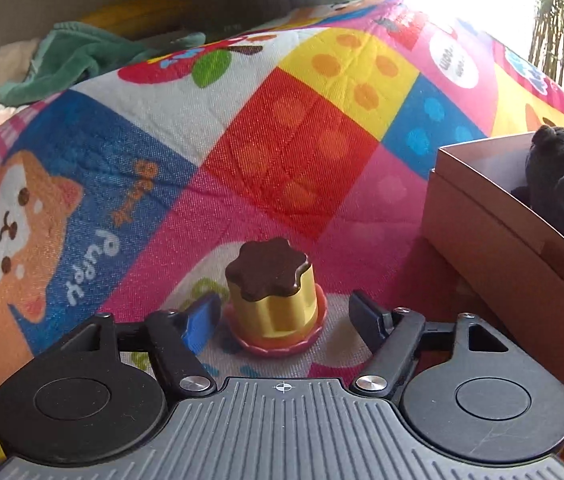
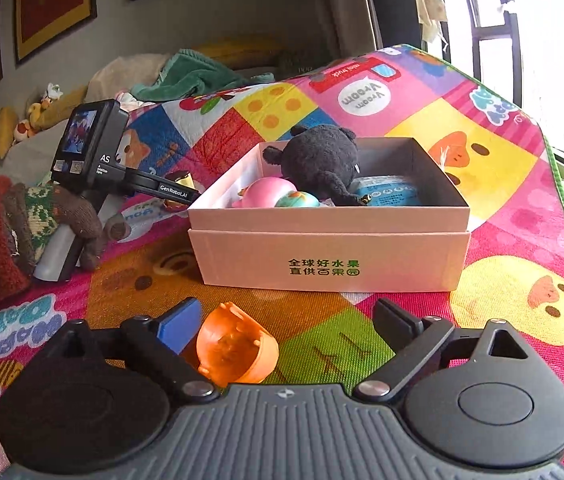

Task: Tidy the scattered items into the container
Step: 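Lift the pudding toy and orange toy with both grippers toward the white box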

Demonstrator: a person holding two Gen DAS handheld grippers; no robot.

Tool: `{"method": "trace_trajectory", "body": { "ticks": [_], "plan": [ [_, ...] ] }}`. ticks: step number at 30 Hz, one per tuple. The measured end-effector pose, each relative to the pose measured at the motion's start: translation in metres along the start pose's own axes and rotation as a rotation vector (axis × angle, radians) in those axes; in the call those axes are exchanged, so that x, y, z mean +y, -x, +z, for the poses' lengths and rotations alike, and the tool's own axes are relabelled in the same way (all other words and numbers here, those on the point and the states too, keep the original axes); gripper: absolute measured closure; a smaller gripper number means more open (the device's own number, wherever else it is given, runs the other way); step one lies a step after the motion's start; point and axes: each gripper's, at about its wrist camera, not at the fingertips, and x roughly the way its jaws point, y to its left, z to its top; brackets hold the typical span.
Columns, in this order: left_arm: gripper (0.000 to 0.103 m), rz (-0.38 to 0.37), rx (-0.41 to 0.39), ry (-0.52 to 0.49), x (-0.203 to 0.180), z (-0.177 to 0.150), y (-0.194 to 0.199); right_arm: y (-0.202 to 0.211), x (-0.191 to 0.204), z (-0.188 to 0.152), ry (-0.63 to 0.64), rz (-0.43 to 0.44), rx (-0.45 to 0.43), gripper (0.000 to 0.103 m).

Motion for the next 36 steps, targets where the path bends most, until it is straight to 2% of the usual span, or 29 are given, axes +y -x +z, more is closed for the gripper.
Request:
{"method": "trace_trajectory", "body": {
  "ticks": [1, 3, 8, 14, 19, 22, 24, 27, 32, 36],
  "plan": [
    [0.028, -0.001, 0.0, 0.001, 0.0, 0.001, -0.001, -0.001, -0.001, 0.0, -0.01, 0.001, 0.007, 0.009],
    [0.042, -0.007, -0.002, 0.003, -0.001, 0.001, 0.0, -0.004, -0.003, 0.001, -0.028, -0.003, 0.02, 0.008],
    [0.042, -0.057, 0.0, -0.015, -0.007, -0.006, 0.02, -0.008, -0.012, 0.0, -0.081, -0.012, 0.032, 0.005],
    [0.042, -0.183, -0.027, -0.047, -0.026, -0.037, 0.088, -0.006, -0.017, 0.0, -0.122, -0.02, 0.023, 0.004],
    [0.042, -0.29, -0.043, -0.062, -0.05, -0.07, 0.151, -0.001, -0.007, 0.0, -0.062, -0.036, 0.007, 0.004],
    [0.042, -0.343, -0.044, -0.065, -0.064, -0.089, 0.177, -0.001, 0.011, 0.0, 0.029, 0.012, 0.056, 0.004],
    [0.042, -0.357, -0.047, -0.07, -0.071, -0.1, 0.189, -0.002, 0.024, -0.003, 0.091, 0.037, 0.079, 0.004],
    [0.042, -0.358, -0.045, -0.055, -0.073, -0.109, 0.196, -0.003, 0.039, -0.004, 0.168, 0.024, 0.079, 0.004],
    [0.042, -0.354, -0.04, -0.019, -0.068, -0.117, 0.2, -0.013, 0.042, 0.0, 0.181, -0.006, 0.109, 0.014],
    [0.041, -0.348, -0.031, -0.014, -0.069, -0.121, 0.201, -0.013, 0.04, -0.003, 0.179, -0.02, 0.12, 0.014]
  ]
}}
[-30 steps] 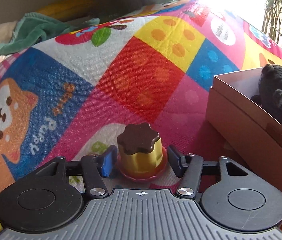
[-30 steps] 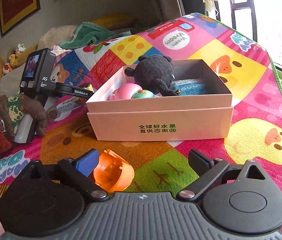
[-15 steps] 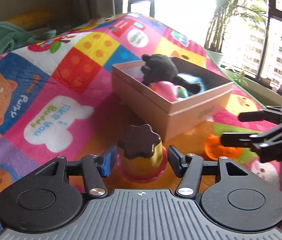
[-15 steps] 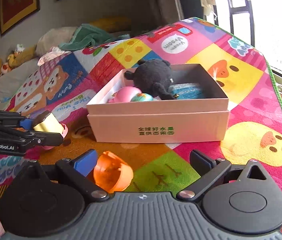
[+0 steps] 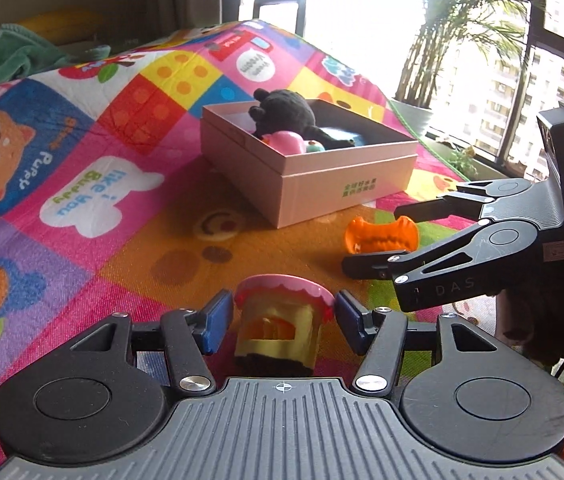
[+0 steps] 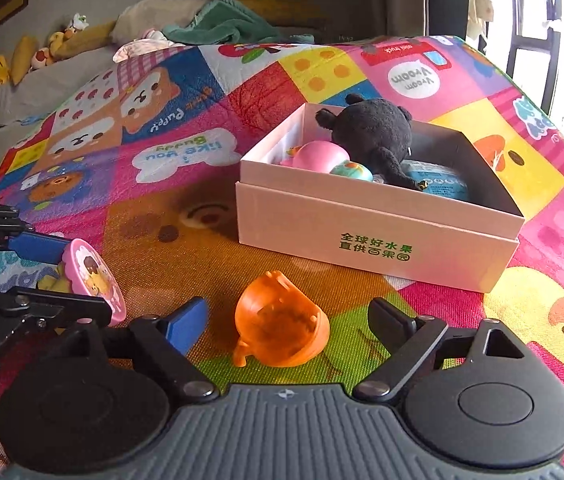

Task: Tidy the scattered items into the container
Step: 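Lift the pudding toy and orange toy with both grippers toward the white box, then drop the pudding toy and orange toy into the white box, opening both grippers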

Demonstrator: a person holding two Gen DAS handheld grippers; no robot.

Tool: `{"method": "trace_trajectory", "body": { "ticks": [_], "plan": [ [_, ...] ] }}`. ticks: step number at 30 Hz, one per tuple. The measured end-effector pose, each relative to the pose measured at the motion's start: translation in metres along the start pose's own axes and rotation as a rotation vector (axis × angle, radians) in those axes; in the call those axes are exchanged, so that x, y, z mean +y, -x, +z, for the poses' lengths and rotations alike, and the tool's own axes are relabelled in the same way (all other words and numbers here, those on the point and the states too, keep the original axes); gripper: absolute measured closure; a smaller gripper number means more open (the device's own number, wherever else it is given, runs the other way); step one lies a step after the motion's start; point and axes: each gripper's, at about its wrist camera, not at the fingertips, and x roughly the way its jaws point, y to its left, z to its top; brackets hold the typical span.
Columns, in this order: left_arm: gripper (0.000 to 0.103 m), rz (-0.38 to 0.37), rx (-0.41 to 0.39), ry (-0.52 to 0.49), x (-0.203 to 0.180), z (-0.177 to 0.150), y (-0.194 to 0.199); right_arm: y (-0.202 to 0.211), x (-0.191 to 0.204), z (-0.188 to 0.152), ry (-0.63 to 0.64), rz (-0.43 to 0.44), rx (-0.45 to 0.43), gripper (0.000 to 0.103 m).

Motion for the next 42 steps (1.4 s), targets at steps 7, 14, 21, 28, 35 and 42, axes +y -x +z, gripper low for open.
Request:
{"method": "trace_trajectory", "body": {
  "ticks": [7, 14, 21, 28, 35, 42],
  "plan": [
    [0.031, 0.004, 0.022, 0.006, 0.001, -0.004, -0.006, 0.004, 0.002, -0.003, 0.02, -0.022, -0.007, 0.014],
    [0.024, 0.022, 0.047, -0.002, -0.004, -0.005, -0.009, 0.004, 0.004, -0.001, 0.018, 0.003, 0.036, 0.054],
    [0.03, 0.072, 0.068, -0.003, -0.008, -0.004, -0.011, 0.042, -0.003, -0.006, 0.006, -0.006, -0.012, 0.054],
    [0.044, 0.081, 0.077, -0.033, -0.018, -0.001, -0.011, 0.089, -0.015, -0.009, -0.002, -0.047, -0.084, 0.054],
    [0.046, 0.035, 0.043, -0.114, -0.043, 0.006, 0.006, 0.119, -0.034, -0.013, -0.03, -0.084, -0.139, 0.054],
    [0.046, 0.015, -0.1, -0.22, -0.071, 0.06, 0.019, 0.134, -0.052, -0.015, -0.052, -0.101, -0.176, 0.054]
  ]
}}
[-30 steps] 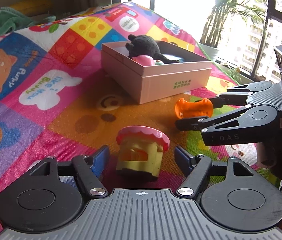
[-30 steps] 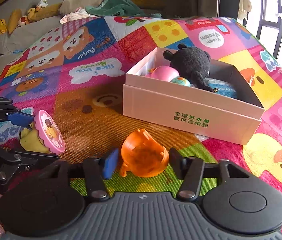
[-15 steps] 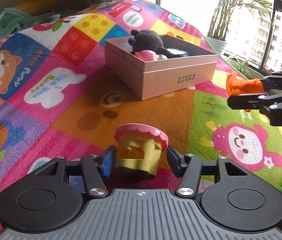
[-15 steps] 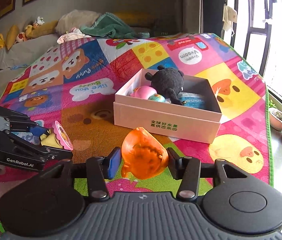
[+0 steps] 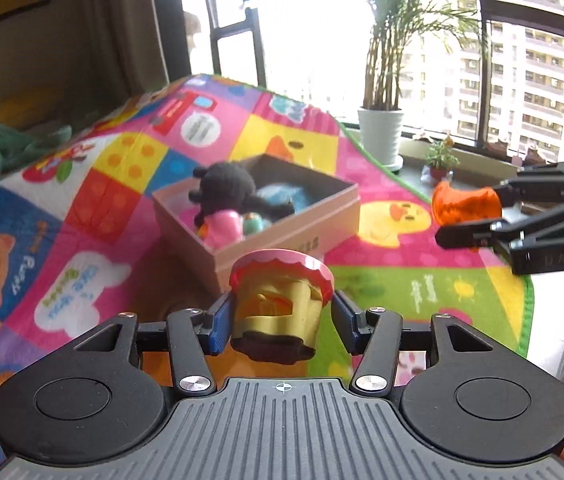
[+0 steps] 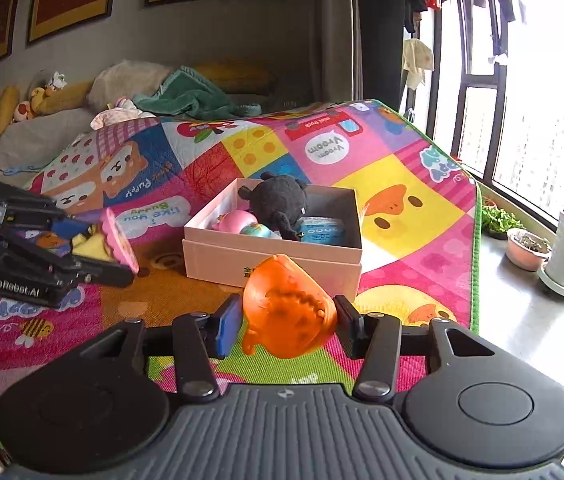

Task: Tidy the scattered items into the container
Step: 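Drop the pudding toy and orange toy into the white box, opening both grippers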

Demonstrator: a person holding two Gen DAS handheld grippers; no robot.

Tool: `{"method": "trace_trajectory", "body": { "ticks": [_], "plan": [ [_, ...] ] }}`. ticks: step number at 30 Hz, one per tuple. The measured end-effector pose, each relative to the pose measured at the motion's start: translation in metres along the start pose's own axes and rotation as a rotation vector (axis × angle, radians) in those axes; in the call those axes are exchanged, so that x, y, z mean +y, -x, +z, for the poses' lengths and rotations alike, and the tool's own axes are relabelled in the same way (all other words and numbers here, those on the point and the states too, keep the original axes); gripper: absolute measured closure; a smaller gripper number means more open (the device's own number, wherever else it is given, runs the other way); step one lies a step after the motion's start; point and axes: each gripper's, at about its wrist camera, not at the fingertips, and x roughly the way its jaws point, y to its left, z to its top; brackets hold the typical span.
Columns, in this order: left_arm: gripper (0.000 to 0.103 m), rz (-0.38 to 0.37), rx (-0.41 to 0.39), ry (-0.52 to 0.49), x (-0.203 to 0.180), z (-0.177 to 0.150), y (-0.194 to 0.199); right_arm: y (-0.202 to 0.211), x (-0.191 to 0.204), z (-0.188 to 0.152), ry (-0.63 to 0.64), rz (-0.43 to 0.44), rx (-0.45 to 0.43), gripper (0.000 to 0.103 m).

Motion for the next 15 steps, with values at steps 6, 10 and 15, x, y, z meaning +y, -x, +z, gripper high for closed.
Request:
{"method": "trace_trajectory", "body": {
  "ticks": [6, 10, 15],
  "plan": [
    [0.046, -0.014, -0.074, -0.053, -0.001, 0.064, -0.047, -0.001, -0.01, 0.007, -0.024, 0.044, -0.015, 0.054],
    [0.045, -0.038, -0.089, -0.072, -0.006, 0.091, -0.098, -0.014, -0.016, 0.012, -0.019, 0.06, -0.007, 0.054],
    [0.012, -0.097, -0.017, 0.064, 0.017, 0.085, -0.142, -0.037, -0.028, 0.012, -0.036, 0.049, 0.043, 0.054]
  ]
}}
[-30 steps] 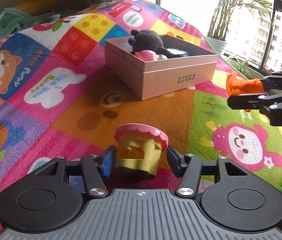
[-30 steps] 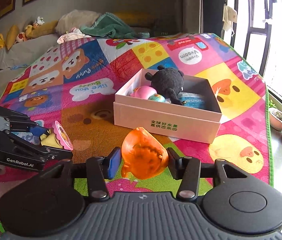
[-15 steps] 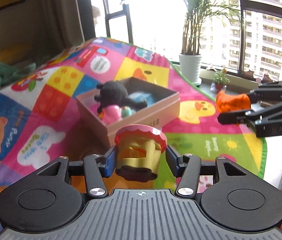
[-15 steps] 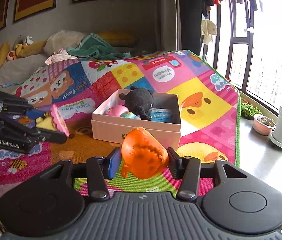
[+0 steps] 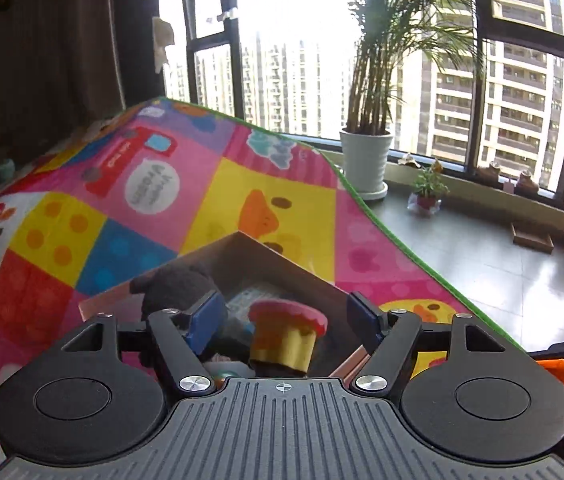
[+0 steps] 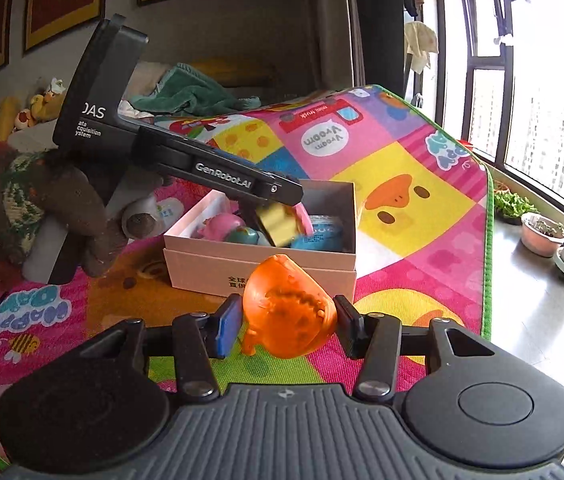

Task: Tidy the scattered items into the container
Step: 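Drop the pudding toy and orange toy into the white box, opening both grippers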

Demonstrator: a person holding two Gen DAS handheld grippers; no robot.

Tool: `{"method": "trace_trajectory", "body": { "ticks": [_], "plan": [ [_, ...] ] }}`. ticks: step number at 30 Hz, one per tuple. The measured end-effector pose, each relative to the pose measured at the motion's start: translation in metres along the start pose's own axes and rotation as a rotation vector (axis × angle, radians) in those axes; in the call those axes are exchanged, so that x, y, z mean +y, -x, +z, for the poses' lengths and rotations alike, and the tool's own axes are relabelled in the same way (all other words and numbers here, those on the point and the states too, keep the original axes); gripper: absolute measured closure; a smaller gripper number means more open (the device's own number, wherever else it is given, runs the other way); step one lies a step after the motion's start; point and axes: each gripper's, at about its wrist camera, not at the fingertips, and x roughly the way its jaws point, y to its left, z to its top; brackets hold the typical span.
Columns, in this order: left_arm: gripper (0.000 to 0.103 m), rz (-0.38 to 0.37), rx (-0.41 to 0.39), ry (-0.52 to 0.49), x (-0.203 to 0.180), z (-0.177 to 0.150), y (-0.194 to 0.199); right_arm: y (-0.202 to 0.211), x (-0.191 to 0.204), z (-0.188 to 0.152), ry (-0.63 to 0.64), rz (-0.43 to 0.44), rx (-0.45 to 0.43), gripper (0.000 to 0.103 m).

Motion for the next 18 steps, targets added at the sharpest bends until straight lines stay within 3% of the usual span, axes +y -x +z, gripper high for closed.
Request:
{"method": "trace_trajectory", "body": {
  "ticks": [5, 10, 15, 18],
  "plan": [
    [0.002, 0.07, -0.006, 0.109, 0.043, -0.033, 0.022, -0.017, -0.017, 0.016, 0.004, -0.007, -0.008, 0.054],
    [0.0, 0.115, -0.01, 0.237, 0.073, -0.055, 0.048, -0.063, -0.03, 0.077, -0.017, -0.005, -0.074, 0.054],
    [0.0, 0.145, 0.041, 0.129, 0.064, -0.085, 0.06, -0.137, -0.026, 0.123, 0.033, -0.039, -0.121, 0.054],
    [0.0, 0.161, 0.076, 0.07, 0.061, -0.103, 0.062, -0.176, -0.032, 0.132, 0.0, -0.046, -0.058, 0.05]
  ]
}}
